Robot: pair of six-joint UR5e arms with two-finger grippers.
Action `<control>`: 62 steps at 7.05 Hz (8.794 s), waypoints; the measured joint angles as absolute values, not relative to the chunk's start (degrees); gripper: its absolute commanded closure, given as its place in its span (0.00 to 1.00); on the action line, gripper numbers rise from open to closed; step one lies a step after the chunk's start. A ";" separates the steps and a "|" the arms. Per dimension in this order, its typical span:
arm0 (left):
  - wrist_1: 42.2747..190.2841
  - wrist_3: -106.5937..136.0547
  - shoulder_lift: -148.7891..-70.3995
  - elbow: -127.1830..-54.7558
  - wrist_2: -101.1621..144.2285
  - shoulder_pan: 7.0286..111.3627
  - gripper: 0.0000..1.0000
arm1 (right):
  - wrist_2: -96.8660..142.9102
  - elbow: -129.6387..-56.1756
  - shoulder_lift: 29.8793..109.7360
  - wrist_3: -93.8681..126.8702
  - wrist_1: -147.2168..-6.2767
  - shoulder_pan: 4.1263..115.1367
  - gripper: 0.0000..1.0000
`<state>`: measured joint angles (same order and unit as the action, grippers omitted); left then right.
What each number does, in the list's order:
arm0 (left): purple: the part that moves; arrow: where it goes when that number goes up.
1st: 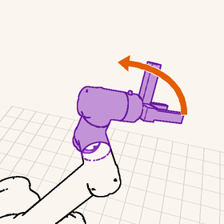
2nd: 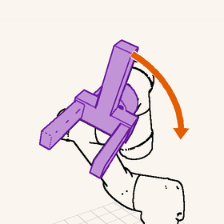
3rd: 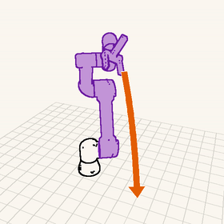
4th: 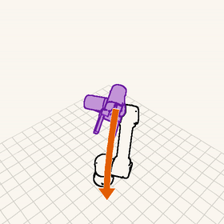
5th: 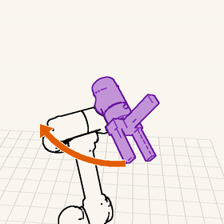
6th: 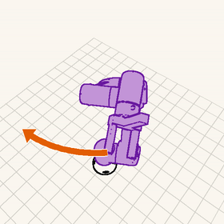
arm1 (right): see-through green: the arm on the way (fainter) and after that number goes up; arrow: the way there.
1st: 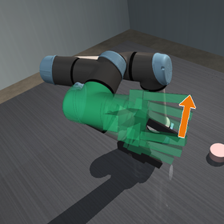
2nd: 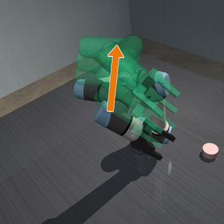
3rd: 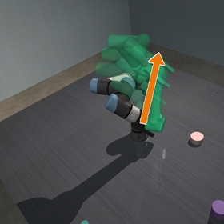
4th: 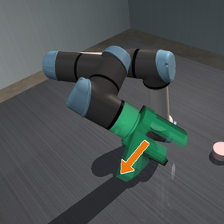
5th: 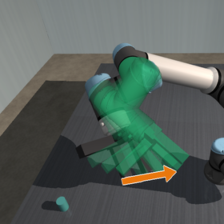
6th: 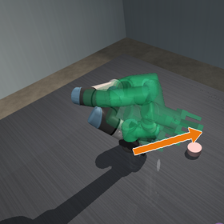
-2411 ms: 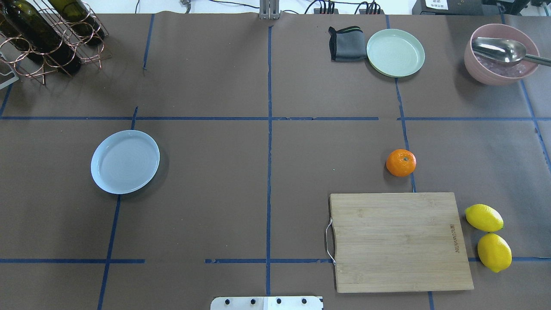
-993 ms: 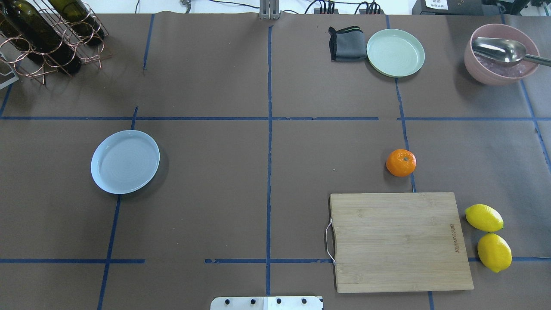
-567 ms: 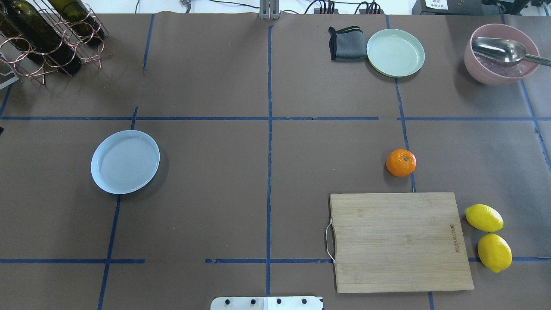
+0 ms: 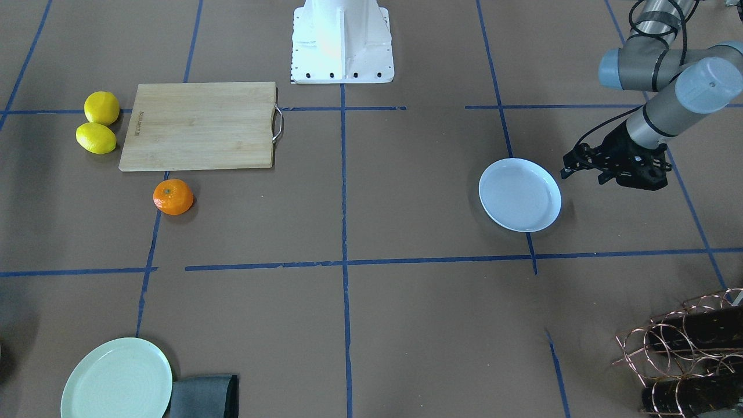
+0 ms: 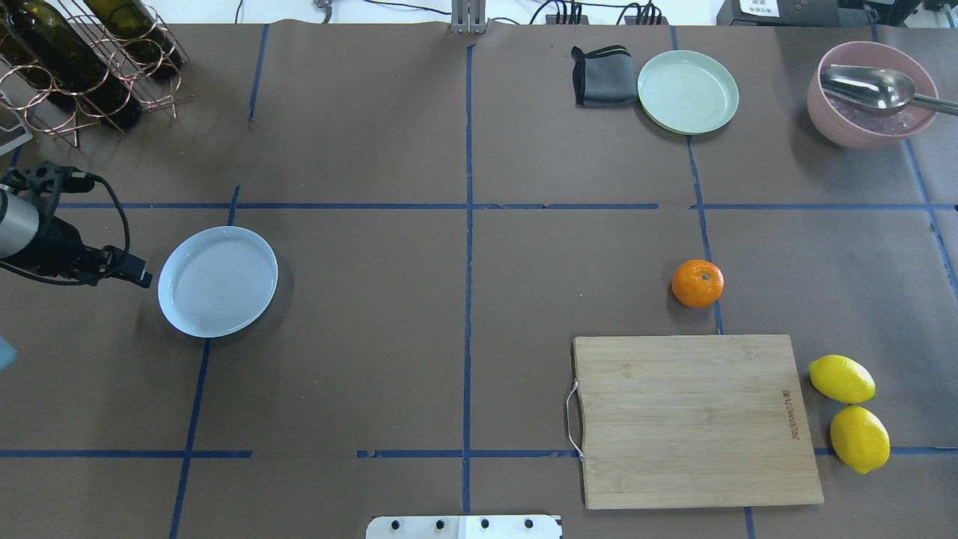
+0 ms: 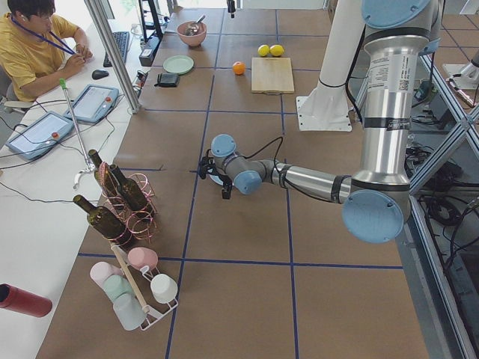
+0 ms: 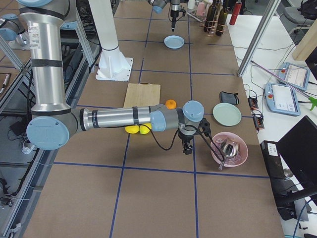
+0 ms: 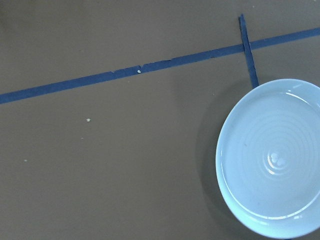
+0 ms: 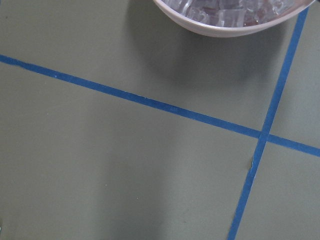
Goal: Pick orange to plate
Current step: 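Reach the left gripper to the rim of the pale blue plate and grip it, then slide the pale blue plate with the left gripper toward the table center, then reach the right gripper down to the orange while the left gripper holds the plate, then close the right gripper on the orange and lift it, then carry the orange with the right gripper over the pale blue plate and lower it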
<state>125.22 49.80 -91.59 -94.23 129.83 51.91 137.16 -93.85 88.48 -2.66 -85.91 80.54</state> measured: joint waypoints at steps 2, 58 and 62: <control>126.50 53.92 -93.20 -92.98 128.25 50.50 0.11 | 137.19 -93.52 88.50 -2.64 -85.72 80.51 0.00; 127.03 74.26 -122.49 -89.53 118.53 34.10 0.20 | 112.57 -100.41 75.45 63.60 -73.04 40.09 1.00; 126.94 74.11 -115.33 -100.07 118.91 35.65 0.20 | 110.11 -94.67 54.88 83.75 -80.65 33.23 1.00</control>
<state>126.94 74.11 -115.33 -100.07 118.91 35.65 110.11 -94.67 54.88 83.75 -80.65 33.23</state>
